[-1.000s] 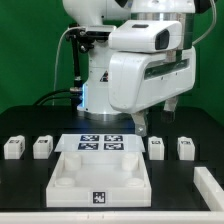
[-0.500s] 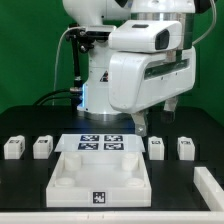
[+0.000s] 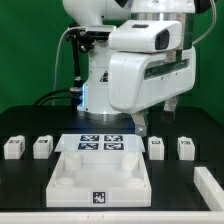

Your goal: Assemble one leg

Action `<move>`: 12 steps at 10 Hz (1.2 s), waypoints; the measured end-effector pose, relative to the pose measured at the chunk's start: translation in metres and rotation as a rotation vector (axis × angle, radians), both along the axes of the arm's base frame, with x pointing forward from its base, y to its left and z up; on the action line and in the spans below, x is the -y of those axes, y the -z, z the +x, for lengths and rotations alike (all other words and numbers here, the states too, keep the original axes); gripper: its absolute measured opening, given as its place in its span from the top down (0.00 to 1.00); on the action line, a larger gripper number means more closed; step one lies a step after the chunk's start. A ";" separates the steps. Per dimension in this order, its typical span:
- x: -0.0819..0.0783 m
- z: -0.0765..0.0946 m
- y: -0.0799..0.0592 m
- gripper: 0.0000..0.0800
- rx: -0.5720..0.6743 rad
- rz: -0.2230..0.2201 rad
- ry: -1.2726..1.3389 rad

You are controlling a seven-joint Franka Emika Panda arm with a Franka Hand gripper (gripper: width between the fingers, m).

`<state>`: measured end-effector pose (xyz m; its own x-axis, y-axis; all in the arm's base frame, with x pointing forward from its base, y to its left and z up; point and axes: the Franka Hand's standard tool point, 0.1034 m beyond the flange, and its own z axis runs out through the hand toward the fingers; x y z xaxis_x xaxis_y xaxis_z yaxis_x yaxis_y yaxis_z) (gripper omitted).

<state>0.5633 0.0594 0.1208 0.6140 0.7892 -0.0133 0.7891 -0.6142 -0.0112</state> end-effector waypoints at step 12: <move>0.084 -0.134 0.111 0.19 -0.021 0.062 -0.694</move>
Offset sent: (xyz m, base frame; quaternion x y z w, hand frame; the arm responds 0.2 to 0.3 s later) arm -0.0751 -0.0292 -0.0187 0.0064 0.0357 -0.3186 0.9472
